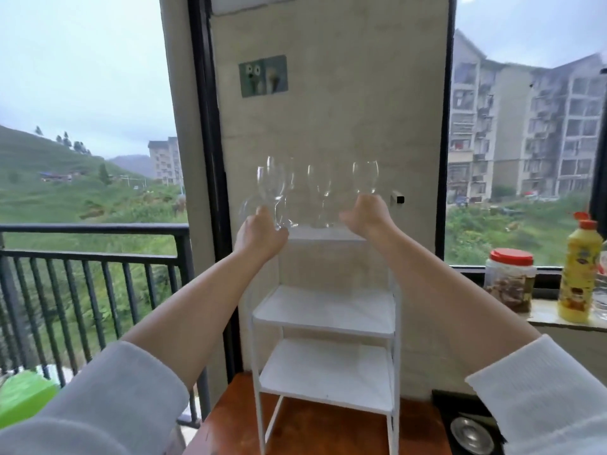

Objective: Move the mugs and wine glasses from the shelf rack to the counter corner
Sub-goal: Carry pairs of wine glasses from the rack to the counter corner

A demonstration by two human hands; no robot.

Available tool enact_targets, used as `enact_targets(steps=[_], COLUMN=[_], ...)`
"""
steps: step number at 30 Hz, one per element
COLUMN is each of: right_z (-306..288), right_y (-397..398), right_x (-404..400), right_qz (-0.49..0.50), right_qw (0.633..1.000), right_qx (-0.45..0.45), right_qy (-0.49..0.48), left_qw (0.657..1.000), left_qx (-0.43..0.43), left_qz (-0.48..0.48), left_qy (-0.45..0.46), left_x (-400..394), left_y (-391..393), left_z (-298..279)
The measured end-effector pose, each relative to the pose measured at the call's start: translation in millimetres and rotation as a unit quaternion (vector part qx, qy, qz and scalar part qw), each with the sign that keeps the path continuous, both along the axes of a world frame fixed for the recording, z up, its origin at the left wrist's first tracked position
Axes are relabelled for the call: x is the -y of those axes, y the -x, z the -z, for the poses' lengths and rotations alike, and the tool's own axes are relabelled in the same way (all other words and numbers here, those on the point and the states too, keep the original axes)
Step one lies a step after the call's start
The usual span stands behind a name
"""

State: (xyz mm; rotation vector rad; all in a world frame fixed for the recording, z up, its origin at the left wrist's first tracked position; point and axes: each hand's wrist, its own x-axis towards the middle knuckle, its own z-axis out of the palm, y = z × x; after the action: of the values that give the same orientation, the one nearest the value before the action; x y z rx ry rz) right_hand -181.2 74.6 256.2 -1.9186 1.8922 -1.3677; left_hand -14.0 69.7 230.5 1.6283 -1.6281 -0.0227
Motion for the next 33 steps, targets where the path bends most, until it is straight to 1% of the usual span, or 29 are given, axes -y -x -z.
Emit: enact_targets(steps=[2,5,8,11,14,18,21,24,27,30,33], right_z=[-2.3,-0.4,0.0,-2.5,-4.1,-10.5,-12.3,-11.9,-12.1,-13.4,-13.9], right_y=[-0.7,1.2,0.8,4.2,7.6,7.0,3.8,4.4,0.1,-6.8,-10.1], right_x=[24.1,44.6,65.1,81.4,92.1,103.2,105.5,105.7,102.7,91.8,77.0], right_qz=[0.006,0.042,0.056,0.062,0.064,0.055,0.071,0.084,0.073,0.052,0.023], right_qw=[0.998,0.984,0.970,0.967,0.967,0.963,0.957,0.953,0.954,0.953,0.947], right_qx=[0.065,0.170,0.238,0.247,0.243,0.255,0.275,0.285,0.287,0.296,0.320], right_qy=[0.000,-0.001,-0.002,-0.014,-0.047,-0.066,-0.058,-0.059,-0.050,-0.046,-0.028], left_qw=[0.998,0.992,0.985,0.978,0.969,0.955,0.942,0.937,0.917,0.914,0.899], left_qx=[-0.058,-0.121,-0.164,-0.194,-0.231,-0.271,-0.304,-0.319,-0.356,-0.356,-0.374], left_qz=[0.009,0.022,0.036,0.057,0.070,0.110,0.129,0.137,0.177,0.196,0.224], left_qy=[-0.004,-0.028,-0.042,-0.055,-0.061,-0.058,-0.050,-0.037,-0.022,0.007,0.033], left_x=[23.0,47.4,73.6,90.7,103.1,114.4,119.5,120.6,116.9,110.9,99.9], left_y=[-0.2,-1.1,-6.7,-10.3,-13.0,-10.5,-9.8,-9.0,-5.9,-1.1,4.4], left_z=[-3.7,-4.6,-6.8,-12.0,-16.8,-18.9,-18.8,-19.4,-19.4,-18.8,-18.9])
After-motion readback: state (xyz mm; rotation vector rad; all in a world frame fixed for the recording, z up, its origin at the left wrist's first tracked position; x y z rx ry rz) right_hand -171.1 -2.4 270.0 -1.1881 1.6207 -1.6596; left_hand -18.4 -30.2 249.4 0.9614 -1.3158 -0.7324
